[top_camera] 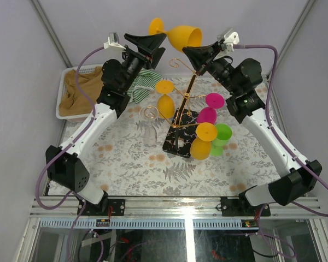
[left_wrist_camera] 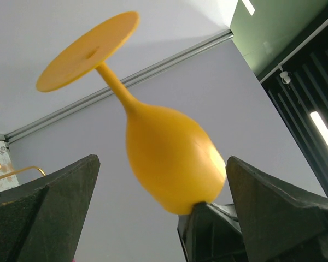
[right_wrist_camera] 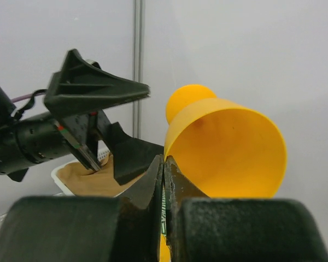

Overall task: Place the wine glass upside down on the wine glass rack
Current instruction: Pick up the wine glass at the center of the board, then turn the wine glass upside down at the wine rack.

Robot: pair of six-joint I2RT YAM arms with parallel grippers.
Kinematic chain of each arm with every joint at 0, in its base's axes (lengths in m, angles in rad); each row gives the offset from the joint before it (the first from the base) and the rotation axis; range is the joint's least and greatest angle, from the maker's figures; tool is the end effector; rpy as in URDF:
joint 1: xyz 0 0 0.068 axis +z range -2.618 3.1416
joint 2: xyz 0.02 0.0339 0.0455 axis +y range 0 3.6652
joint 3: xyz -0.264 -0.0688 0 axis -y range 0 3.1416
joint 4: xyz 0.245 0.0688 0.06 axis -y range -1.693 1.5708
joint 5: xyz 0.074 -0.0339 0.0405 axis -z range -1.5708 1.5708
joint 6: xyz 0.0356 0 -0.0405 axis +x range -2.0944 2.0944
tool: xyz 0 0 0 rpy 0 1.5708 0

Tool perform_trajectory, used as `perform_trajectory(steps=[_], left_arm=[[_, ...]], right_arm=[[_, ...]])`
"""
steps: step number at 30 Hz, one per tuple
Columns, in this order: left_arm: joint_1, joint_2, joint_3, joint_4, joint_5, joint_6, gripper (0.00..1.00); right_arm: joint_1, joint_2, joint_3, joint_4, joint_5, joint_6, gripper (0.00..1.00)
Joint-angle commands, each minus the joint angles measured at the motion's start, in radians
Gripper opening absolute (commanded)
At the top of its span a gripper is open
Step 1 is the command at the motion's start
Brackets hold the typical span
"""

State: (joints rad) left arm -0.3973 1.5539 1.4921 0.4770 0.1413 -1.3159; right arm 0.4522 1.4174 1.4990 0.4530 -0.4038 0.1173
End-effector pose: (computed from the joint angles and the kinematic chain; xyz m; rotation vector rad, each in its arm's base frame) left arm 0.3335 -0.1454 0.4663 -0.4523 1.2347 -1.5755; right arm 0.2734 0.1484 0.5086 -0.5441 0.9678 0.7202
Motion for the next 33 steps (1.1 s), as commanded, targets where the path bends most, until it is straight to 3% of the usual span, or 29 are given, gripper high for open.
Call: perform_trajectory(steps=[1, 19, 28, 33], left_arm=[[0.003, 0.014, -0.008, 0.081, -0.043, -0.017, 0.99], [0.002, 0.025, -0.034, 0.174, -0.198, -0.003, 0.79], [0.003, 0.041, -0.004, 0.206, -0.206, -0.005, 0.52], [0.003, 0.034, -0.003, 0.200, -0.206, 0.017, 0.52]], right_arm=[[0.043, -0.006, 0.068, 0.073, 0.021, -0.046, 0.00], [0.220, -0.017, -0.018, 0.070, 0.161, -0.270, 0.00], [0.292, 0.008, -0.095, 0.161, 0.341, -0.397, 0.00], [0.296, 0.030, -0.074, 0.158, 0.447, -0.407, 0.00]])
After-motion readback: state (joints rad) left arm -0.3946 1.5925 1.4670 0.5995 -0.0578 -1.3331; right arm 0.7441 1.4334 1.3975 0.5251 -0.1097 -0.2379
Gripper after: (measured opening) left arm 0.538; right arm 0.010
